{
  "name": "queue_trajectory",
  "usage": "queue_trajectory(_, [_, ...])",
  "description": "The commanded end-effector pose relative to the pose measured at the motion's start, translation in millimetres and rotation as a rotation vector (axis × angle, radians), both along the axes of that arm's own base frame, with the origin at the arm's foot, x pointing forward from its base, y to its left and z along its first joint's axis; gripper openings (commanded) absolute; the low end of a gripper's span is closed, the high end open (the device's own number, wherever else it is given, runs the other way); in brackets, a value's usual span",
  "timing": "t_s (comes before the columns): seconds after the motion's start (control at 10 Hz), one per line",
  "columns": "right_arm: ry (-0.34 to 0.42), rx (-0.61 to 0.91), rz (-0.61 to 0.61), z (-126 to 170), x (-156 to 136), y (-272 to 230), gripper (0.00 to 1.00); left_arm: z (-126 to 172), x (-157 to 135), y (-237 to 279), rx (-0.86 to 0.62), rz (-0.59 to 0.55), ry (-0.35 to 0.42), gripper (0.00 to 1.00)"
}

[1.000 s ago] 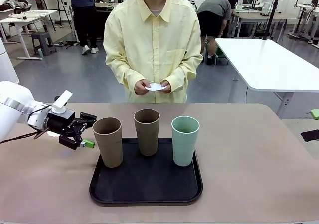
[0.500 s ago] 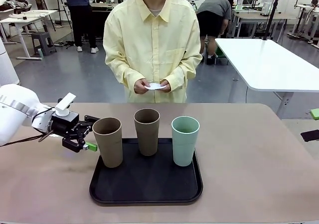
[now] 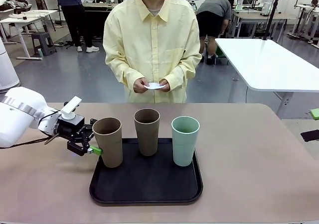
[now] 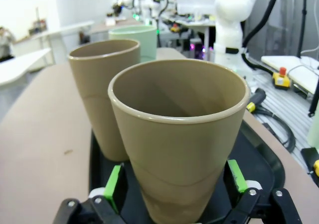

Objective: Place coasters on the table and set cups on them.
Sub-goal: Pick up one Reusable plastic cup and place it on a coaster set by the human.

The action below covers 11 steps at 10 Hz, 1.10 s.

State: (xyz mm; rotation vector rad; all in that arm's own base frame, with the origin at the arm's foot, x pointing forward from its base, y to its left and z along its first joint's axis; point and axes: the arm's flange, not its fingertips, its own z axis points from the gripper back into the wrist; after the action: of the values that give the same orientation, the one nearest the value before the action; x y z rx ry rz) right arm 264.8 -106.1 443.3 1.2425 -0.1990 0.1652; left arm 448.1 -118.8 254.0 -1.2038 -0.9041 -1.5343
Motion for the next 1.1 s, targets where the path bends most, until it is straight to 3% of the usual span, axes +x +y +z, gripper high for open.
queue_trajectory(0.0, [-0.009, 0.015, 0.006, -0.6, 1.2, -0.1, 1.0, -7.6, 2.7, -7.1, -0.014, -0.037, -0.039, 1.0])
queue_trajectory(0.4, [-0.009, 0.015, 0.006, -0.6, 1.2, -0.1, 1.0, -15.7, 5.2, -11.2, -0.022, -0.059, -0.011, 1.0])
queue_trajectory(0.5, [-0.009, 0.015, 0.006, -0.6, 1.2, -0.1, 1.0, -14.8, 5.0, -10.7, -0.031, -0.067, -0.012, 0.4])
queue_trajectory(0.6, [-0.009, 0.015, 0.006, -0.6, 1.2, -0.1, 1.0, -14.2, 5.3, -10.7, -0.028, -0.071, -0.013, 0.4])
queue_trajectory(0.7, [-0.009, 0.015, 0.006, -0.6, 1.2, -0.1, 1.0, -13.4, 5.5, -9.9, -0.025, -0.072, -0.015, 0.0])
queue_trajectory(0.8, [-0.009, 0.015, 0.006, -0.6, 1.2, -0.1, 1.0, -13.4, 5.3, -9.5, -0.021, -0.07, -0.015, 0.38])
queue_trajectory(0.9, [-0.009, 0.015, 0.006, -0.6, 1.2, -0.1, 1.0, -13.1, 5.0, -9.2, -0.02, -0.07, -0.015, 0.0])
queue_trajectory(1.0, [-0.009, 0.015, 0.006, -0.6, 1.2, -0.1, 1.0, -11.6, 4.3, -8.4, -0.016, -0.07, -0.019, 0.0])
